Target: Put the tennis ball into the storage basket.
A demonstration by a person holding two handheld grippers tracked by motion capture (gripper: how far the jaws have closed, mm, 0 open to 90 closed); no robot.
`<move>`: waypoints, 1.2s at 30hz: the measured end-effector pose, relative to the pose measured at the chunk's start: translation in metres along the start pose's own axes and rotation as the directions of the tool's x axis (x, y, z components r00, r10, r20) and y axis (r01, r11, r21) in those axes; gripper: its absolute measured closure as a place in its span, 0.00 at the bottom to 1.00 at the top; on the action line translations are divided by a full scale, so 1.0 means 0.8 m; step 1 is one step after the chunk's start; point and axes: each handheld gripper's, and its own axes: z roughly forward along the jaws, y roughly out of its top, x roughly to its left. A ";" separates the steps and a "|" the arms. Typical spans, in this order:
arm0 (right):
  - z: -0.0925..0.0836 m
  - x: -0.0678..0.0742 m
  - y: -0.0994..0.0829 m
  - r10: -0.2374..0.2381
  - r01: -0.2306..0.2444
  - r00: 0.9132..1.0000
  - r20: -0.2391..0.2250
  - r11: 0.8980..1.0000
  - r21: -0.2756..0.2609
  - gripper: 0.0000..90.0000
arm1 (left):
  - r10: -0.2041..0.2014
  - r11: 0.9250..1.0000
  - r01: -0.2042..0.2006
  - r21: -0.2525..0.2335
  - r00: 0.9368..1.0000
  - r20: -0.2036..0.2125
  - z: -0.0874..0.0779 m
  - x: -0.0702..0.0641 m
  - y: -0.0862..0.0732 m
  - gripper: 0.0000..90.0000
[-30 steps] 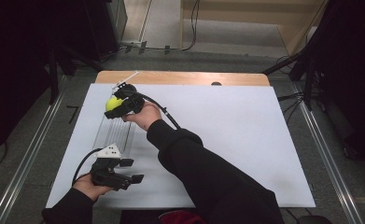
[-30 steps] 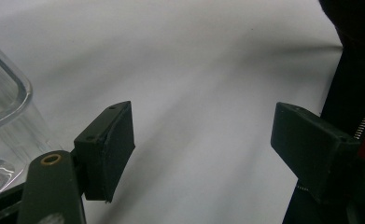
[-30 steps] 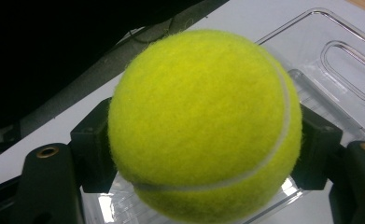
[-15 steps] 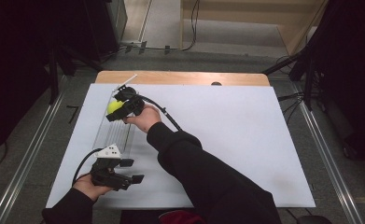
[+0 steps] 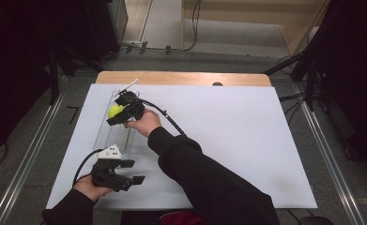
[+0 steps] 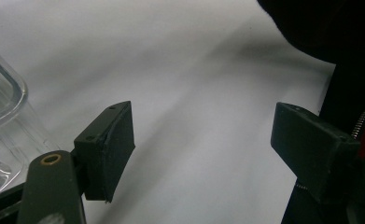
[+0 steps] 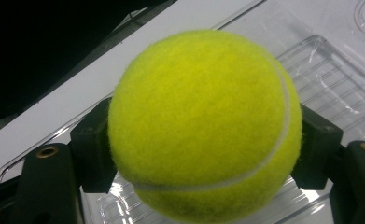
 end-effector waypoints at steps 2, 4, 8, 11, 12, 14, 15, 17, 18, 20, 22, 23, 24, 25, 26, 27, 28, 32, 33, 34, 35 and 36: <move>0.003 -0.001 -0.002 0.007 -0.007 1.000 -0.003 1.000 0.007 0.25 | 0.002 1.000 -0.002 0.000 1.000 0.000 0.000 0.000 0.000 0.25; 0.006 -0.001 -0.004 0.005 -0.005 1.000 -0.003 1.000 0.010 0.25 | -0.001 1.000 0.001 -0.001 1.000 0.001 0.000 0.000 0.000 0.25; 0.009 0.001 -0.005 -0.001 0.001 1.000 -0.002 1.000 0.012 0.25 | 0.000 1.000 0.000 -0.001 1.000 0.001 0.000 0.000 0.000 0.25; 0.010 0.002 -0.005 -0.001 0.001 1.000 -0.004 1.000 0.013 0.25 | 0.001 1.000 -0.001 0.001 1.000 0.001 0.000 0.000 0.000 0.25; 0.010 0.002 -0.005 -0.004 0.004 1.000 -0.003 1.000 0.015 0.25 | 0.001 1.000 -0.001 0.000 1.000 0.001 0.000 0.000 0.000 0.25; 0.010 0.003 -0.005 -0.013 0.013 1.000 0.003 1.000 0.012 0.24 | 0.001 1.000 -0.001 -0.002 1.000 0.003 0.000 0.000 0.000 0.25; 0.009 0.005 -0.005 -0.024 0.024 1.000 0.014 1.000 0.009 0.23 | 0.001 1.000 -0.001 -0.001 1.000 0.002 0.000 0.000 0.000 0.25; 0.007 0.005 -0.004 -0.027 0.027 1.000 0.010 1.000 -0.007 0.21 | 0.000 1.000 0.000 -0.002 1.000 0.002 0.001 0.000 0.000 0.25; 0.005 0.005 -0.003 -0.028 0.028 1.000 0.002 0.999 -0.016 0.21 | 0.000 1.000 0.000 0.000 1.000 0.001 0.001 0.000 0.000 0.25; 0.000 0.006 0.000 -0.025 0.025 1.000 -0.004 0.999 -0.035 0.20 | -0.001 1.000 0.001 0.002 1.000 0.000 0.001 0.000 0.000 0.25; -0.007 0.005 0.001 -0.030 0.030 1.000 0.002 0.999 -0.046 0.20 | 0.000 1.000 0.000 -0.001 1.000 0.003 0.000 0.000 0.000 0.25; -0.010 0.004 0.002 -0.029 0.029 1.000 -0.001 0.998 -0.048 0.20 | 0.000 1.000 0.000 0.000 1.000 0.001 0.000 0.000 0.000 0.25; -0.013 0.004 0.002 -0.027 0.027 1.000 0.003 0.999 -0.045 0.20 | 0.001 1.000 -0.001 0.000 1.000 0.001 0.000 0.000 0.000 0.25; -0.016 0.004 0.002 -0.020 0.020 1.000 0.006 0.999 -0.040 0.20 | 0.003 1.000 -0.003 0.001 1.000 -0.001 0.000 0.000 0.000 0.25; -0.019 0.003 0.002 -0.019 0.019 1.000 0.011 0.999 -0.035 0.20 | 0.005 1.000 -0.005 0.003 1.000 -0.002 0.000 0.000 0.000 0.25; -0.022 0.002 0.001 -0.019 0.020 1.000 0.013 0.999 -0.033 0.20 | 0.003 1.000 -0.003 0.002 1.000 -0.001 0.001 0.000 0.000 0.25; -0.026 0.001 0.001 -0.021 0.021 1.000 0.010 0.999 -0.035 0.20 | 0.001 1.000 -0.001 -0.001 1.000 -0.002 0.001 0.000 0.000 0.25; -0.039 -0.002 -0.003 -0.018 0.018 1.000 0.001 1.000 -0.025 0.20 | -0.001 1.000 0.001 0.007 1.000 -0.006 0.001 0.000 0.000 0.25; -0.042 -0.003 -0.005 -0.024 0.024 1.000 0.001 0.999 -0.023 0.20 | -0.001 1.000 0.001 0.006 1.000 -0.005 0.001 0.000 0.000 0.25; -0.044 -0.003 -0.006 -0.019 0.020 1.000 0.001 1.000 -0.019 0.20 | -0.001 1.000 0.001 0.004 1.000 -0.002 0.002 0.000 0.000 0.25; -0.047 -0.004 -0.008 -0.020 0.020 1.000 0.001 1.000 -0.016 0.20 | 0.003 1.000 -0.003 0.009 1.000 -0.006 0.002 0.000 0.000 0.25; -0.050 -0.004 -0.010 -0.022 0.022 1.000 0.002 1.000 -0.018 0.20 | 0.003 1.000 -0.003 0.010 1.000 -0.006 0.002 0.000 0.000 0.25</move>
